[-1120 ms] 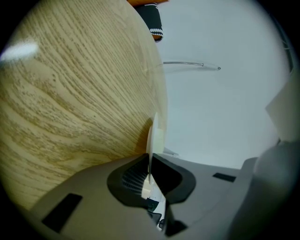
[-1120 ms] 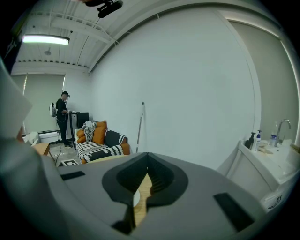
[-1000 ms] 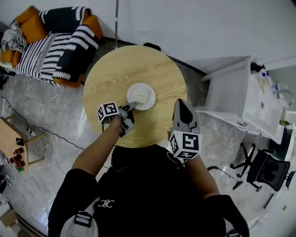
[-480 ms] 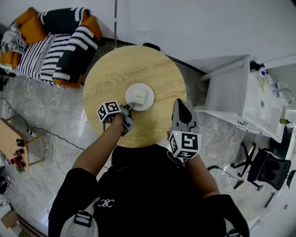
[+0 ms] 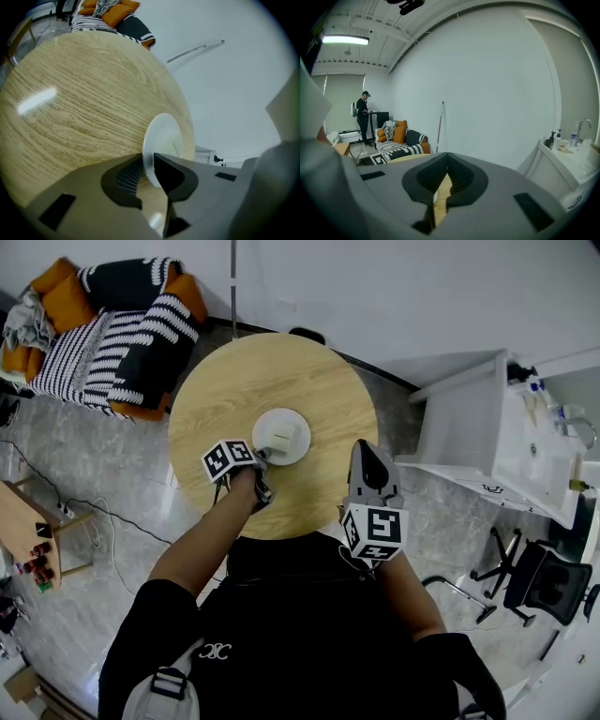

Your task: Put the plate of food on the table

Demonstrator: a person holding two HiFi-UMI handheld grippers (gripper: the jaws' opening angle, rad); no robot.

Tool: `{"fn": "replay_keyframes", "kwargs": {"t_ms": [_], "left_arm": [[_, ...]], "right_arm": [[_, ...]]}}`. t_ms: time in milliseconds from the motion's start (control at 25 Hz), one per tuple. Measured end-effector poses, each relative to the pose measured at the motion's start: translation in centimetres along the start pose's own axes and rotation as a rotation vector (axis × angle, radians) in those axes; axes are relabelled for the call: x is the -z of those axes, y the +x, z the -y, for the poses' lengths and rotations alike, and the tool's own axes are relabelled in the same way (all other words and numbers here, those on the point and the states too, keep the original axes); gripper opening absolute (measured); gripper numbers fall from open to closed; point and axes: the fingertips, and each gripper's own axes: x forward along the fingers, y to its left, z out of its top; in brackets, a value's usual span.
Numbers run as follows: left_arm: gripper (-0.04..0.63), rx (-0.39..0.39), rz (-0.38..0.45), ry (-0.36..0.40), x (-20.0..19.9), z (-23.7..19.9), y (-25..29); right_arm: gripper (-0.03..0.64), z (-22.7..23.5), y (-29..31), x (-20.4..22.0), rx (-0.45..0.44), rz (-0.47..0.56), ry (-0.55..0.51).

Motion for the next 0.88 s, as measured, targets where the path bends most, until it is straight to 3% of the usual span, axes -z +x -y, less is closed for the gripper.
{"fn": "replay_keyframes", "kwargs": {"t_ms": [120, 400, 520, 640, 760, 880], "left_arm": [[0.064, -0.053, 0.0, 0.019, 0.1, -0.1, -0.1], [0.064, -0.071, 0.025, -0.036, 0.1, -0.7, -0.7], [0.063, -0.072, 0.048, -0.021, -0.3, -0.8, -1.2], [0.061, -0.046, 0.067, 0.0, -0.8, -0.4, -1.8], [0.058, 0.001, 0.068, -0.028, -0.9, -0.2, -2.2], [0.008, 0.031, 0.086, -0.014, -1.2, -0.2, -2.9]], "right_arm": [[0.008, 0.0, 0.0, 0.0, -0.004, 0.002, 0.003], [0.008, 0.3, 0.1, 0.2, -0.012, -0.001, 0.014], [0.008, 0.3, 0.3, 0.2, -0.021, 0.003, 0.019], [0.008, -0.2, 0.6, 0.0, -0.035, 0.009, 0.019], [0.008, -0.8, 0.8, -0.2, -0.054, 0.015, 0.016], [0.008, -1.4, 0.9, -0.4, -0.072, 0.02, 0.013]]}}
